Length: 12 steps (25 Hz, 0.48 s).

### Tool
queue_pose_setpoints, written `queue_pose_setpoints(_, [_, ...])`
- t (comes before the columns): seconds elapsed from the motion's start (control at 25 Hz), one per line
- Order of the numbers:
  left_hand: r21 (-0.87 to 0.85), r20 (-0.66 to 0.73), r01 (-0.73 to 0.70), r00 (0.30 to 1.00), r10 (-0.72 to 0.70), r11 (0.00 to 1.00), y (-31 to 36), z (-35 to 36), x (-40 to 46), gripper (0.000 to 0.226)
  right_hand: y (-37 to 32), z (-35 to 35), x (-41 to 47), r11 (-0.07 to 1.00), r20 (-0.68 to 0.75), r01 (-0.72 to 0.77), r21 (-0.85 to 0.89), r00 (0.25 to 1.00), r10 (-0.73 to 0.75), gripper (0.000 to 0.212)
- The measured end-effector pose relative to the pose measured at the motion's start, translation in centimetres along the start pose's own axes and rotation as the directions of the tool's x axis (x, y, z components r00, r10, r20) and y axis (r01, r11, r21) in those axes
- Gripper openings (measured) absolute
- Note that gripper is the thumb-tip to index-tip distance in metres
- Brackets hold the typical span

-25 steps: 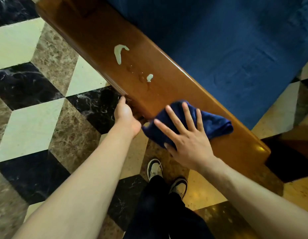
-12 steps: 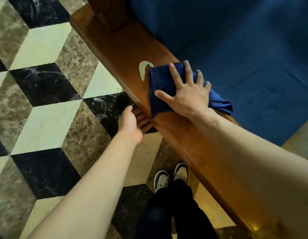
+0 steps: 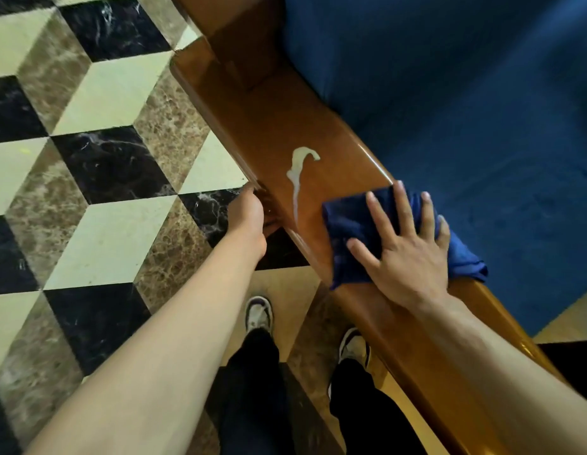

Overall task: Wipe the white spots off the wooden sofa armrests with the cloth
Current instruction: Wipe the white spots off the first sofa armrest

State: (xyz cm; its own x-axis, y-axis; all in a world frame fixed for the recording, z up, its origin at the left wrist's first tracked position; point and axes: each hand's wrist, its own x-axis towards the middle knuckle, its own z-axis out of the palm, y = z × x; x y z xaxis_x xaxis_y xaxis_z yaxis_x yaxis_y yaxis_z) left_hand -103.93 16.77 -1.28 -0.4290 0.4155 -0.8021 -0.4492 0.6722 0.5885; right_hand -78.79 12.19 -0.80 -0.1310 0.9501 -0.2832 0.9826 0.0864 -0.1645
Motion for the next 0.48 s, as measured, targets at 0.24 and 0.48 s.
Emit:
queue_pose_setpoints(0.24, [0.132, -0.002, -0.183, 0.983, 0.185, 0.974, 6.2, -0.7, 5.1, 0.036, -9.2, -1.8, 12.9, 0.939, 0.055, -0.266, 0.218, 0.964, 0.26, 0.09])
queue_pose_setpoints(0.48, [0.672, 0.228, -0.571, 0.766, 0.602, 0.472, 12.4, -2.9, 7.6, 0.037, -19.8, 1.6, 9.5, 0.995, -0.194, -0.079, 0.053, 0.977, 0.088, 0.066])
